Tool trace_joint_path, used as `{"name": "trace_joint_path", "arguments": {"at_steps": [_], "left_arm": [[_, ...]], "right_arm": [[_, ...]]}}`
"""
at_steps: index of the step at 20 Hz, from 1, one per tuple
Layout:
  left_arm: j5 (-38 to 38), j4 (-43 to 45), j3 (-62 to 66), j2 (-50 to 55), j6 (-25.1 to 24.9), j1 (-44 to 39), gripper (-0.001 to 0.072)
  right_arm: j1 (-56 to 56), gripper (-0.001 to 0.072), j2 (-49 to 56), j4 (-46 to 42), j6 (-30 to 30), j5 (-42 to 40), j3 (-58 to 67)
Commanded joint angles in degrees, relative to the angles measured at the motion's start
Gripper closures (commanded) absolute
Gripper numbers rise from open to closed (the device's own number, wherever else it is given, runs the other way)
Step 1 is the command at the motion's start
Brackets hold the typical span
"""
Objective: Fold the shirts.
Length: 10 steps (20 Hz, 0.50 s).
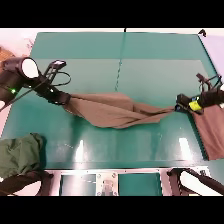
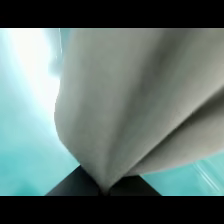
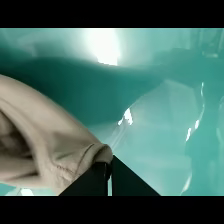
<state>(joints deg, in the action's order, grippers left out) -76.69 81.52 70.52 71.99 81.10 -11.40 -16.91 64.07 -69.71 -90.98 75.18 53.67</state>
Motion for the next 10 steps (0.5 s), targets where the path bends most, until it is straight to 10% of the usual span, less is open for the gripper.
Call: {"name": "trace_joint_path", "arguments": {"at_steps": [1, 4, 6, 10], "left_arm": [[7.74, -4.79, 0.28, 0.31, -5.64, 1.27, 0.0682], [12.94, -10.8, 0.31, 4.46, -6.56, 1.27, 0.0678], [13.57, -12.02, 0.31, 6.38, -4.81, 1.29, 0.0011], [0.85, -6.82, 2.8, 6.19, -1.81, 1.29, -0.0013]], "right_arm": [[0.0, 0.07, -5.81, -1.27, -1.18, -2.21, -9.55], [1.07, 0.07, -5.77, 1.01, -1.16, -4.57, -10.62], [1.9, 0.07, -5.77, 1.57, -1.14, -5.14, -10.6], [1.92, 0.07, -5.77, 1.51, -0.42, -5.42, -10.58]]}}
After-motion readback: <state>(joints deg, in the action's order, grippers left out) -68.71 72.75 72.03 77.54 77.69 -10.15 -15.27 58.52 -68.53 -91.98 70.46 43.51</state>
